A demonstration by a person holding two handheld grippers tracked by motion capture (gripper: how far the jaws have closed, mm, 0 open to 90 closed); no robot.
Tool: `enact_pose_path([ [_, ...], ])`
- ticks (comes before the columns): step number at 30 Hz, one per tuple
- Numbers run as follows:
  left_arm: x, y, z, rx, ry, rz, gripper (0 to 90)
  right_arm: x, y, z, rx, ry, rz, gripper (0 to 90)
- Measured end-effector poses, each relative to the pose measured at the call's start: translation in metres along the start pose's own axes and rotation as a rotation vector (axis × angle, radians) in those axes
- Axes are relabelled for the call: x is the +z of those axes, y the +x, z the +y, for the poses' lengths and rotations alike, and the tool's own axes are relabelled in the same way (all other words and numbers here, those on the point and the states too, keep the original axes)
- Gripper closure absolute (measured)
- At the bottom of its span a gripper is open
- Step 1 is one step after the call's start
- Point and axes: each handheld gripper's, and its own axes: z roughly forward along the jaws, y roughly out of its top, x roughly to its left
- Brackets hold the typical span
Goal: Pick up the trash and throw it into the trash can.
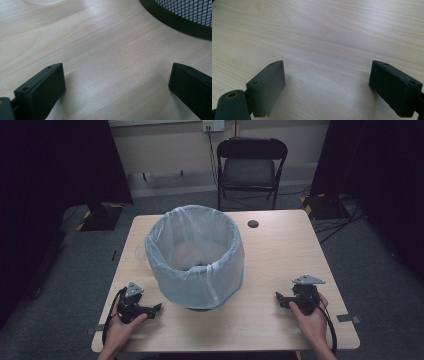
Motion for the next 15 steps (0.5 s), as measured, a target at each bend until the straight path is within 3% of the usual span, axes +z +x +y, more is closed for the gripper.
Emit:
enact_pose_path([
  [6, -0.002, 0.003, 0.000, -0.004, -0.004, 0.002, 3.2, 0.000, 0.000, 0.000, 0.001, 0.000, 0.000, 12.2],
  [8, -0.005, 0.005, -0.001, -0.021, -0.012, 0.010, 13.6, 0.000, 0.000, 0.000, 0.002, 0.000, -0.001, 12.2],
  [11, -0.008, 0.015, 0.000, -0.074, -0.029, -0.026, 17.6, 0.000, 0.000, 0.000, 0.002, 0.000, -0.001, 12.2],
  [15, -0.009, 0.020, 0.011, -0.066, -0.016, -0.027, 20.4, 0.000, 0.000, 0.000, 0.002, 0.000, -0.001, 12.2],
])
